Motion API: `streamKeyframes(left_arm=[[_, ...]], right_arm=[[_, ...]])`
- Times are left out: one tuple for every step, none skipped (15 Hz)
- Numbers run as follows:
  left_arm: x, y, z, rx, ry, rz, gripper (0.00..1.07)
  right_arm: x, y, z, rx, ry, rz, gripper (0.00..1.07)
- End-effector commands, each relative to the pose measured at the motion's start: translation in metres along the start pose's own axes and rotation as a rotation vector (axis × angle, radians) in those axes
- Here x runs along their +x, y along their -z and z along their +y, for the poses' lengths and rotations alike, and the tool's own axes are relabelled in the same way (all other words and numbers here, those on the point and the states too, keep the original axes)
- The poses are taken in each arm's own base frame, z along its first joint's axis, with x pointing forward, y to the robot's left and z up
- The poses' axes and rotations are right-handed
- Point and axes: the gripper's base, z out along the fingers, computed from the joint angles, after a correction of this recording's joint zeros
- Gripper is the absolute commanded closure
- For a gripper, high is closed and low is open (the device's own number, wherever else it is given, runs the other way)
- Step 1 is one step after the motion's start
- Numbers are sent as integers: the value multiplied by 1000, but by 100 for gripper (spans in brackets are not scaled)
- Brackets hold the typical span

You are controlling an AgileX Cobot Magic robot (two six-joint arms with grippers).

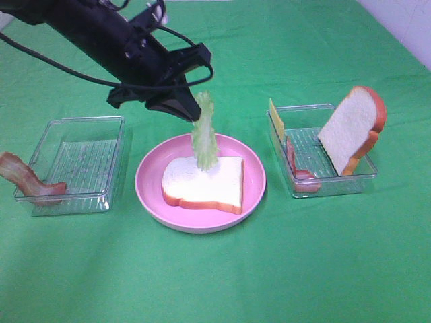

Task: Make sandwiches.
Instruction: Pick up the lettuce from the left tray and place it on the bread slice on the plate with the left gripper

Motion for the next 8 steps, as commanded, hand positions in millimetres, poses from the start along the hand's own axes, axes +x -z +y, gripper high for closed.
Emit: streamKeyframes(left_arm=[[11, -29, -9, 6, -20, 47, 107], [13, -33, -7, -5, -29, 58, 107], [13, -33, -7, -5, -29, 58, 107], [14, -35, -4, -27, -49, 68, 107], [14, -35, 0, -68, -91, 76, 107], [14, -34, 2, -85, -104, 79, 107], [13, -33, 7, -133, -117, 82, 107], [13, -32, 12, -187, -106, 81, 107]], right_arm=[[0, 2, 1, 3, 9, -28, 41], [0, 2, 1, 2, 9, -28, 41], [0, 2, 1, 2, 9, -28, 41], [0, 2, 1, 3, 9, -28, 41], [0, 2, 1, 3, 9, -28, 41], [0, 2, 1, 3, 9, -28, 41], [0, 2, 1, 3, 9, -28, 41], [0, 2, 1, 3, 9, -28, 41]])
